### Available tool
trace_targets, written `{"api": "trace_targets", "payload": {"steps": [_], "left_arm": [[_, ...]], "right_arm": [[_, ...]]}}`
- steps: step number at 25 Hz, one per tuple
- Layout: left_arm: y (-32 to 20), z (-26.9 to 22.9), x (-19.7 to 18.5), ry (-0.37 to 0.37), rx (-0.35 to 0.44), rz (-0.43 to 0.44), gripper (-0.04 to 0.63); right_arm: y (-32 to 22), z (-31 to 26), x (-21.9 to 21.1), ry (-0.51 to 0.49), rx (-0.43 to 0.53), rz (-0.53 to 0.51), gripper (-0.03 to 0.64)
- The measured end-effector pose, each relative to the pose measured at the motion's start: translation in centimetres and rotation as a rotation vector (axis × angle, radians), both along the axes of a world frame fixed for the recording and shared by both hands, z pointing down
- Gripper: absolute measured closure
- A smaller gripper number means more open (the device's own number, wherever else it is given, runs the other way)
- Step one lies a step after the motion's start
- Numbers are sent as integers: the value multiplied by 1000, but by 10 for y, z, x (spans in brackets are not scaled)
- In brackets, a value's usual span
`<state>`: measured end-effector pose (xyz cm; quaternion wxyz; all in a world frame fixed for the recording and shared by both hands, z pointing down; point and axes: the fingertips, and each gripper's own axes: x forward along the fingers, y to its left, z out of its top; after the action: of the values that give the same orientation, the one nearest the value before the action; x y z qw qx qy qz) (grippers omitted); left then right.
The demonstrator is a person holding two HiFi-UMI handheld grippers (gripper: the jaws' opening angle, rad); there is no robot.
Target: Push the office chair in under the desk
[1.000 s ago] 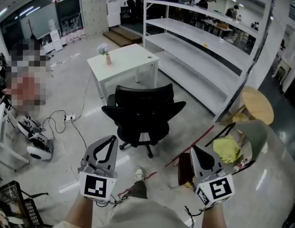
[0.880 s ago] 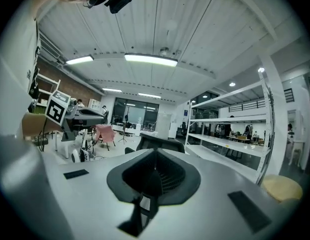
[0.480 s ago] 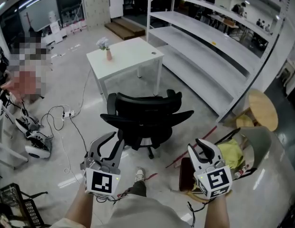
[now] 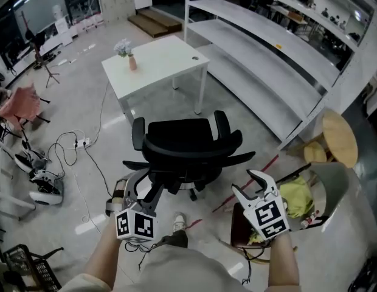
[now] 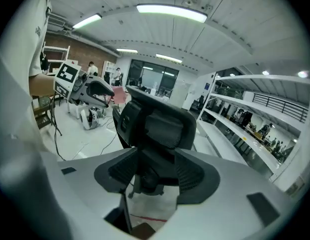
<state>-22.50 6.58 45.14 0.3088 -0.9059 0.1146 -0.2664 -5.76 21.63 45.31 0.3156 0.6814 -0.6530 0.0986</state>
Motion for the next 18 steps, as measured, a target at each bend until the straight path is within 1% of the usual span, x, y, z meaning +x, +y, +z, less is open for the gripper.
{"api": "trace_targets", "payload": {"steps": [4,8,13,18], "left_arm": [[-20,36,10,-101,-63,2,373],[-42,61,10,-197,-56,8,362],[-66,87,9,-308,-11,42,362],[-71,101,17,-382,-79,82,360]], "right_arm": [[-21,29,19,-8,-99,-15,363],[-36,58,44,33,-183,-6,350],[-50,85,63,107,-276,-29,337],[-63,104,69,136,-356,-55,341]]}}
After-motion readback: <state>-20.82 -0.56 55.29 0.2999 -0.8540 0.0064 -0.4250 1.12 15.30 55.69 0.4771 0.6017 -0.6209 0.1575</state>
